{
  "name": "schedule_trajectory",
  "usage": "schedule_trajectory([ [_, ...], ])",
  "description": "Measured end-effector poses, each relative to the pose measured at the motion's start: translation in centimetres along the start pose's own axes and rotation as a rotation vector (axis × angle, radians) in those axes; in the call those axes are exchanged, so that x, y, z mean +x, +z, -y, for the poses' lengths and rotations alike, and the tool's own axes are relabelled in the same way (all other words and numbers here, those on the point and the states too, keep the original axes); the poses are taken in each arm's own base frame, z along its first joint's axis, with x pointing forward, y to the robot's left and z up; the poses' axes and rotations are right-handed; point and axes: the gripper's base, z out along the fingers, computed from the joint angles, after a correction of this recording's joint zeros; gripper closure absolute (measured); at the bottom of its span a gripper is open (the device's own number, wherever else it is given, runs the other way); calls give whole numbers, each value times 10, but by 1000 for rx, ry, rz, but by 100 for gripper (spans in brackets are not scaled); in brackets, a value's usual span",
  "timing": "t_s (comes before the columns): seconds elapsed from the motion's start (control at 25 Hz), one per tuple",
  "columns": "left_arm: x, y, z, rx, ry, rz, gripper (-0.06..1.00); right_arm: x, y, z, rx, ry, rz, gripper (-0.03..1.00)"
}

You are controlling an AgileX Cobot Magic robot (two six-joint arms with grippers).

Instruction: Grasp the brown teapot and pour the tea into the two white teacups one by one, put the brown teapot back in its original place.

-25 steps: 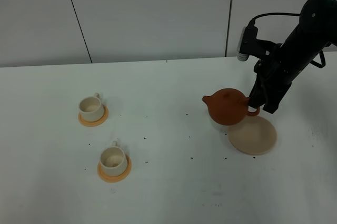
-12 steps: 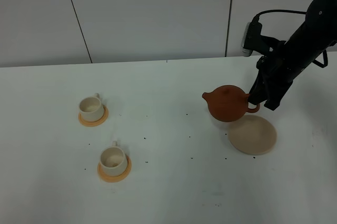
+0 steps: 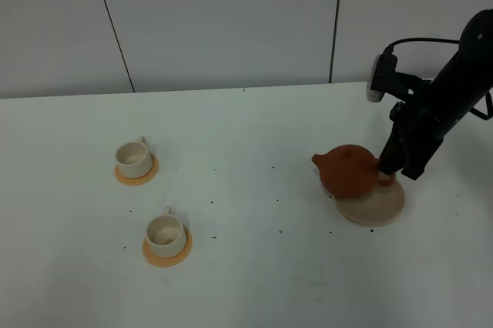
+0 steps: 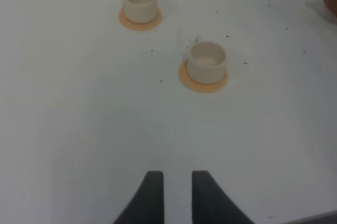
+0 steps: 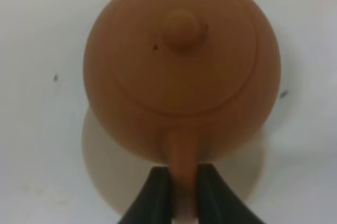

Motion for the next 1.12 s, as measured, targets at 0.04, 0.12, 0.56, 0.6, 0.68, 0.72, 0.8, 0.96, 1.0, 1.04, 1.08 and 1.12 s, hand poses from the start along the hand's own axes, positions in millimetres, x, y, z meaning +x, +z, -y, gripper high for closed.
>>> schedule_trajectory([
  [0.04,0,0,0,0,0,0,74,3,4,-2,6,-2,2,87],
  [0.12,0,0,0,0,0,0,74,6,5,-6,30,-11,9,87],
  [0.56,0,0,0,0,0,0,74,11,-7,-18,117,-34,37,87],
  [0.6,0,0,0,0,0,0,74,11,-9,-18,121,-36,38,87],
  [0.68,0,0,0,0,0,0,74,10,-10,-19,124,-37,40,87],
  [0.72,0,0,0,0,0,0,74,10,-10,-19,124,-37,40,87],
  [0.8,0,0,0,0,0,0,74,11,-10,-19,118,-38,33,87],
  [0.96,0,0,0,0,0,0,74,13,-9,-20,112,-21,20,87],
  [1.0,0,0,0,0,0,0,74,15,-8,-21,108,-17,18,87],
  [1.04,0,0,0,0,0,0,74,18,-7,-21,105,-6,17,87],
  [1.08,0,0,0,0,0,0,74,21,-7,-21,103,3,16,87],
  [1.12,0,0,0,0,0,0,74,24,-7,-20,106,11,15,87],
])
